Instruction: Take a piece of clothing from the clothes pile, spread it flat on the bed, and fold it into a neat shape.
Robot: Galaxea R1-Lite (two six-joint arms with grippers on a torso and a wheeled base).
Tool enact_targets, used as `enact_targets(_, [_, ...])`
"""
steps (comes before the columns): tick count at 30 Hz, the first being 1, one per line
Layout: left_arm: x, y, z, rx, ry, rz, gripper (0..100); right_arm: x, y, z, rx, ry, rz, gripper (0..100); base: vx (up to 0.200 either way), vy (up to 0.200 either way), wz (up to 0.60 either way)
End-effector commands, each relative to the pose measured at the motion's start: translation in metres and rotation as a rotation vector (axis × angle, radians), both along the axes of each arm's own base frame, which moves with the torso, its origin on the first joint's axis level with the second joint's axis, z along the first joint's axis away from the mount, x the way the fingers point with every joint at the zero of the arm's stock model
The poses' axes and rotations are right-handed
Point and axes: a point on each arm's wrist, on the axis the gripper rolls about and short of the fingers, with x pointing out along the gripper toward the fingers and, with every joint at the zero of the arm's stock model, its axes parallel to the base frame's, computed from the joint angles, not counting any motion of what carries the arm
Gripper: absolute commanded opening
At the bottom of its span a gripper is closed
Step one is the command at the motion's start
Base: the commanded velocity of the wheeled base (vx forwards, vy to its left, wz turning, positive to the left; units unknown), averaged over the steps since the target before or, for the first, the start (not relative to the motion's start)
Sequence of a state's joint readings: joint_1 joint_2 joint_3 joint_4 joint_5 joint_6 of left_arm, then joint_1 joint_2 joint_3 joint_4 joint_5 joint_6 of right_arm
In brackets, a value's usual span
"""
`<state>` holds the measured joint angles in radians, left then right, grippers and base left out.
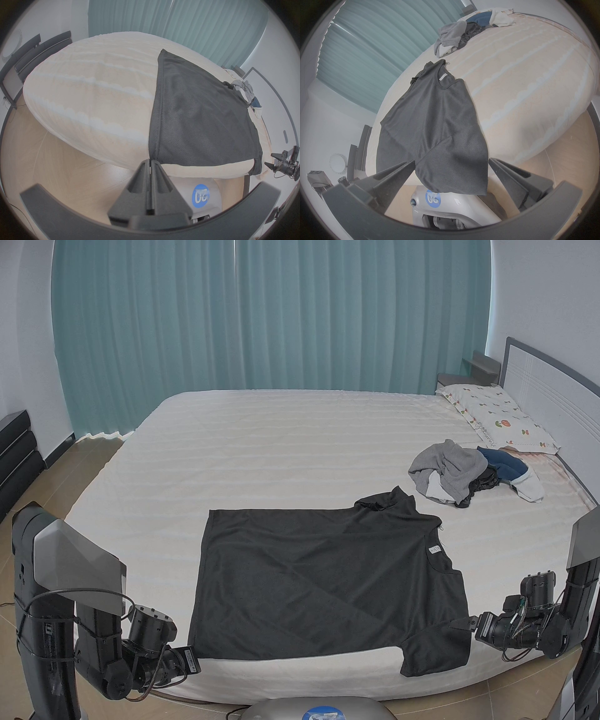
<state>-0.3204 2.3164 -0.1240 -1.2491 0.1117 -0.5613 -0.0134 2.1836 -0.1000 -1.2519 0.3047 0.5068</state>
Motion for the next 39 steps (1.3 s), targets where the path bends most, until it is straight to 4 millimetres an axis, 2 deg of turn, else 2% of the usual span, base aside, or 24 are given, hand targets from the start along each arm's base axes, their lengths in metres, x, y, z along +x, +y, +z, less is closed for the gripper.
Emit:
enact_targets(1, [-0.001,0.006,0.004,0.008,-0.004,0.012,0,-0.002,0.000,-0.002,0.000,0.015,0.000,100,0.000,0.000,0.00])
enact_targets(10, [-0.006,0.024,0.006,0.076,0.018,0.001,0,-0.002,0.000,-0.004,-0.001,0.022,0.002,100,0.000,0.000,0.00])
enact_targets(18, [0.002,0.017,0.012,-0.011,-0.059,-0.005,0,-0.001,0.000,-0.004,0.000,0.021,0.000,100,0.000,0.000,0.00])
enact_targets(19, [0.002,0.017,0.012,-0.016,-0.059,-0.004,100,-0.001,0.000,-0.004,0.000,0.021,0.000,100,0.000,0.000,0.00])
enact_targets(22, [0.004,0.012,0.012,-0.069,-0.060,-0.021,100,-0.001,0.000,-0.004,0.002,0.021,0.000,100,0.000,0.000,0.00])
enact_targets(31, [0.005,-0.004,-0.001,-0.060,-0.031,-0.084,100,0.000,0.000,-0.004,0.006,0.017,0.003,100,0.000,0.000,0.00])
enact_targets(39, [0.018,-0.012,-0.007,-0.058,-0.066,-0.091,100,0.001,0.000,-0.005,0.007,0.013,0.004,100,0.000,0.000,0.00])
